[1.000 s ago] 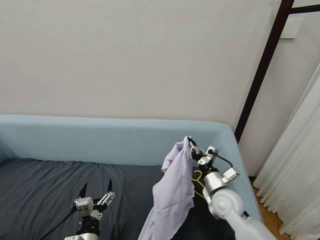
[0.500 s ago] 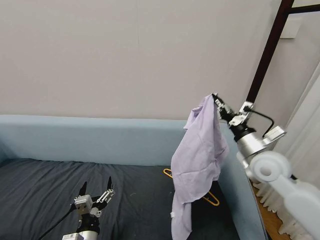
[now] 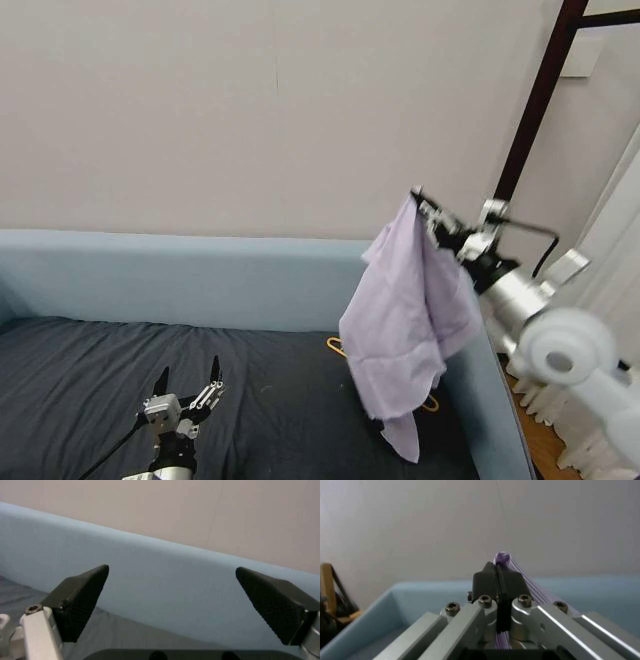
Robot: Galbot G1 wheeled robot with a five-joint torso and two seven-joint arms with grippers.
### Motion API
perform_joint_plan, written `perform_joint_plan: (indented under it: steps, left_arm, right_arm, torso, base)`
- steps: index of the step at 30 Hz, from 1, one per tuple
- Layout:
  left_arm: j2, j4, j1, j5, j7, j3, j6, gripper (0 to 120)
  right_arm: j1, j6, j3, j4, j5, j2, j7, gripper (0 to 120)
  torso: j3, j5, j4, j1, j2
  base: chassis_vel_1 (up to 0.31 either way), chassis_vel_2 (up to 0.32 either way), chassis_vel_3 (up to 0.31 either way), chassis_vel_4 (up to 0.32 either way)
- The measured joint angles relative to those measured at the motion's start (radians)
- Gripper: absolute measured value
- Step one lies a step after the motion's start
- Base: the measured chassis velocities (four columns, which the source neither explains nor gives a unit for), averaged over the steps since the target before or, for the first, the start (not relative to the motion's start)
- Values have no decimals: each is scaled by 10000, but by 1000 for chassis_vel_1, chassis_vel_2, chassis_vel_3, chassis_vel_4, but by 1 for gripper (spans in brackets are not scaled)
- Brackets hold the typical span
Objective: Pick up the clothes from the sofa and hang them on the clothes hanger.
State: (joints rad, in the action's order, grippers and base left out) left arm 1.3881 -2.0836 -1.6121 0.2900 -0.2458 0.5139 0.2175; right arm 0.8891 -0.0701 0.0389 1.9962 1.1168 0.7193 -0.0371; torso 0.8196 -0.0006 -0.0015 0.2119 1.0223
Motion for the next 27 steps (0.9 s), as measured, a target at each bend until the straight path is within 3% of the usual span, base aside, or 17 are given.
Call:
perform_joint_plan:
  steps: [4, 5, 9, 14, 18, 25, 27]
  left_arm:
    - [-81, -117, -157, 0, -18, 153, 1, 100]
    - [-81, -117, -157, 0, -18, 153, 1, 100]
    - [-98, -251, -334, -6, -32, 316, 1, 100]
    - [-90, -333, -395, -10, -40, 404, 1, 100]
    - [-29, -375, -453, -28, -58, 462, 6, 100]
    - [129, -352, -438, -154, -72, 380, 42, 100]
    - [194, -326, -437, -218, -77, 318, 75, 100]
  right_arm:
    - [1278, -440, -994, -1928, -1929, 1647, 74, 0]
    - [1278, -440, -994, -1928, -1929, 1647, 74, 0]
    - [1598, -759, -1795, -3551, -3361, 3390, -17, 0]
    - [1395, -817, -2105, -4176, -3711, 4096, -139, 0]
    - [1141, -219, -2479, -4312, -3613, 4728, -1203, 4]
    - [1085, 883, -2549, -3992, -3118, 5289, -2383, 26]
    - [1126, 1739, -2451, -3862, -3451, 5208, -2871, 38]
  torso:
    - [0, 1, 0, 1, -1]
    - [0, 1, 0, 1, -1]
    - [0, -6, 3, 0, 0]
    - [0, -6, 3, 0, 0]
    - [0, -7, 3, 1, 0]
    - [0, -5, 3, 0, 0]
    - [0, -3, 2, 1, 0]
  base:
    - [0, 0, 0, 0]
    - [0, 0, 0, 0]
    - [0, 0, 0, 0]
    - [0, 0, 0, 0]
    - [0, 0, 0, 0]
    - [0, 0, 0, 0]
    - [0, 0, 0, 0]
